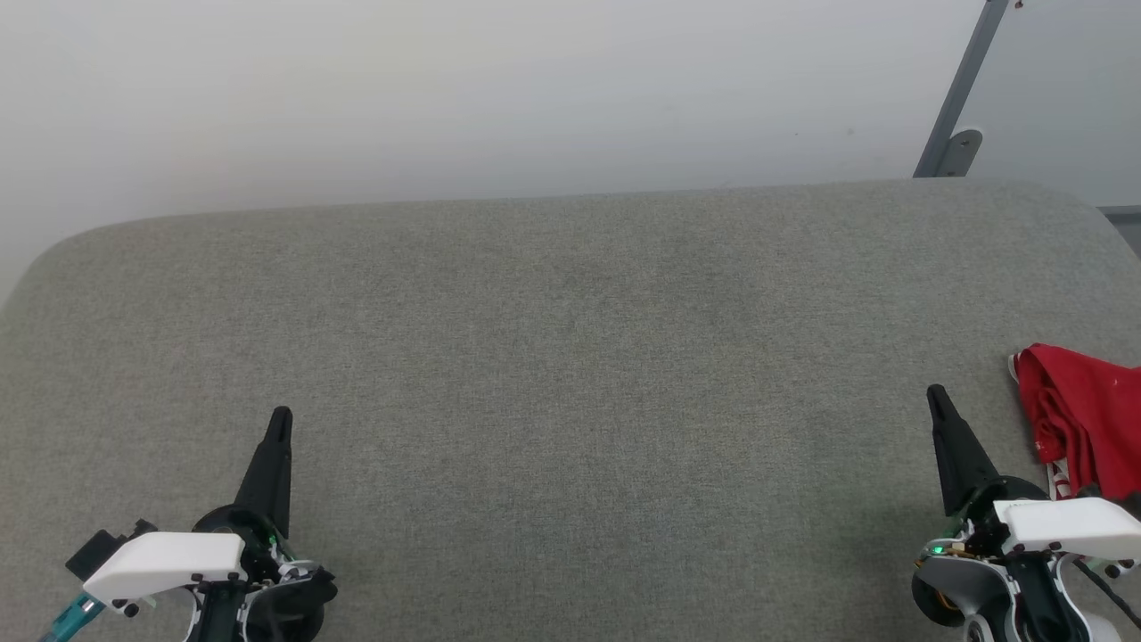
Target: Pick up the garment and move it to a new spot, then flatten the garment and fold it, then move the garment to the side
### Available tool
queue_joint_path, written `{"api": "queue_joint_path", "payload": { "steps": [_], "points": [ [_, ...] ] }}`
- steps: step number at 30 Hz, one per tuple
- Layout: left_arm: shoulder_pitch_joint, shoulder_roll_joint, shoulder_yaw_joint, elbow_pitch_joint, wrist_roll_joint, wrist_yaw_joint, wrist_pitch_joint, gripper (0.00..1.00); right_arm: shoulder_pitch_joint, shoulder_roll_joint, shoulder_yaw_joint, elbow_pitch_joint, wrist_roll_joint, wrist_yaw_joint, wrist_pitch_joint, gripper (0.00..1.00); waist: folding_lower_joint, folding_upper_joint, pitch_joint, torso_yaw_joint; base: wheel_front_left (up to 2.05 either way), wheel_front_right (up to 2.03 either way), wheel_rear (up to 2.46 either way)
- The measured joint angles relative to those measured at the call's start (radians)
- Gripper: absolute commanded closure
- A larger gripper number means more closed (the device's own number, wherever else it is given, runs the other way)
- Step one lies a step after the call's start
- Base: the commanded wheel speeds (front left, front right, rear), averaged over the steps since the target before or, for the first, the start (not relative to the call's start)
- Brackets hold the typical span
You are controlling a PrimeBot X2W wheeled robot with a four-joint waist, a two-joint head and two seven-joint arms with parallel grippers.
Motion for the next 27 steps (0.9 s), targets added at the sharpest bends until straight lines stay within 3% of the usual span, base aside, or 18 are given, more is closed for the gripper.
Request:
{"api": "queue_joint_path", "payload": {
  "steps": [27],
  "points": [
    [0.000, -0.003, 0.005, 0.000, 0.001, 0.000, 0.005, 1.00, 0.000, 0.000, 0.000, 0.001, 0.000, 0.000, 0.000, 1.00, 0.0000, 0.0000, 0.000, 0.000, 0.00, 0.00, 0.00]
  ]
}}
